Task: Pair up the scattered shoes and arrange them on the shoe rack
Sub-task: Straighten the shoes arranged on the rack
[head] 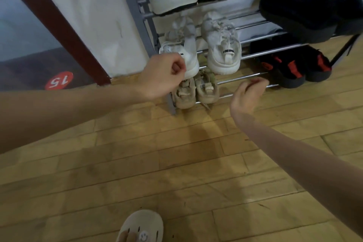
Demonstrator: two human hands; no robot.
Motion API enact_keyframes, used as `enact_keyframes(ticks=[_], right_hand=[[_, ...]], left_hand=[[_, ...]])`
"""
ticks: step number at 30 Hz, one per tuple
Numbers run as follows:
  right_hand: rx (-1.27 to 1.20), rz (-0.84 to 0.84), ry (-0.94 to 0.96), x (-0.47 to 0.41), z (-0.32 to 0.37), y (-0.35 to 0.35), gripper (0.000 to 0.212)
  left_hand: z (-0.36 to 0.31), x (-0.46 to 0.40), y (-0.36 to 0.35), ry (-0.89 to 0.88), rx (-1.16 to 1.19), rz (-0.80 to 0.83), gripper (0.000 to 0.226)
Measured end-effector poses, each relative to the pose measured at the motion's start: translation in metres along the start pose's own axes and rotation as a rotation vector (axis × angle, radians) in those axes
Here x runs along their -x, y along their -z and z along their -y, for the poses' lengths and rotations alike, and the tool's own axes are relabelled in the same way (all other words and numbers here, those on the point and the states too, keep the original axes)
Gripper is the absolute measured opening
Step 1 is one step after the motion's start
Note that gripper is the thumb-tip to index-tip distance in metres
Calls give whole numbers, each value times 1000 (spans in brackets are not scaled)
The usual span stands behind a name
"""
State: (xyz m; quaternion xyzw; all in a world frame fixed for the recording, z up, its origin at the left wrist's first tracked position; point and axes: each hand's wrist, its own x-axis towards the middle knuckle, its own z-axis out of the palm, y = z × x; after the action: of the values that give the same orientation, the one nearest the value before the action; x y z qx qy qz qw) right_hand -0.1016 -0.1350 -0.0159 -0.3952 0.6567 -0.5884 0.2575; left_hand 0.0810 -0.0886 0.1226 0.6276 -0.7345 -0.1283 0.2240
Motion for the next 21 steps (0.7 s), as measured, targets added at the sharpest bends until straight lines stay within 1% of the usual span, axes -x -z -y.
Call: enact_keyframes(ticks=[2, 4, 6, 8, 11, 13, 14, 16, 17, 19, 21], right_hand=[[-30, -56, 159, -1, 11, 10, 25], [-19, -26, 345, -4, 22, 16, 30], [2, 22, 445, -7, 34, 18, 40], [45, 113, 454, -14, 47, 17, 51], [124, 396, 405, -25, 64, 18, 63], [198, 572, 357, -32, 68, 18, 73], [238, 621, 343, -35, 68, 18, 78], [332, 637, 370, -41, 67, 16, 84], [385, 634, 404, -43, 67, 15, 85], [441, 637, 463, -45, 70, 15, 82], [414, 621, 482, -45, 72, 15, 71]], left_hand=[[-3, -3, 9, -117, -125, -27, 18], [-4, -7, 15, -195, -254, 36, 30], [-6, -11, 21, -236, -327, 110, 42], [-8, -17, 25, -248, -399, 169, 49], [-6, -32, 26, -207, -484, 264, 46], [-3, -43, 21, -157, -528, 351, 54], [-2, -47, 18, -133, -553, 405, 60], [1, -52, 8, -99, -605, 469, 72], [4, -53, 4, -103, -618, 462, 76], [11, -51, -2, -146, -590, 379, 77], [18, -45, -4, -181, -500, 281, 72]])
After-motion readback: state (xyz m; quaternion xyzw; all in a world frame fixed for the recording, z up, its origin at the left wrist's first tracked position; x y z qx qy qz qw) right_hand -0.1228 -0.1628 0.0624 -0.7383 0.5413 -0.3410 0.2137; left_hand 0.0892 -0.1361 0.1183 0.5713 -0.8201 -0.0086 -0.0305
